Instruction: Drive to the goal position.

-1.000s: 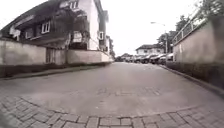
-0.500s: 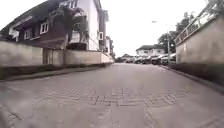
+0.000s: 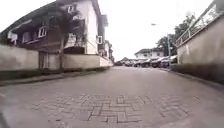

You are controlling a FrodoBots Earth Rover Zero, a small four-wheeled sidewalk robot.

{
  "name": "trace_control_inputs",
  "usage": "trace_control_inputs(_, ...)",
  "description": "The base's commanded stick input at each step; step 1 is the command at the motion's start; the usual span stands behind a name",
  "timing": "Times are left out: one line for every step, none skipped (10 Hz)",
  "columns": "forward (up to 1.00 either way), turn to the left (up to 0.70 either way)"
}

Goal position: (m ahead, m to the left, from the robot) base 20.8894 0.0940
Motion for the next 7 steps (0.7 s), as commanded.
trace_control_inputs(0.70,0.00)
trace_control_inputs(0.70,0.00)
trace_control_inputs(0.70,0.00)
trace_control_inputs(0.70,0.00)
trace_control_inputs(0.70,0.00)
trace_control_inputs(0.70,0.00)
trace_control_inputs(0.70,0.00)
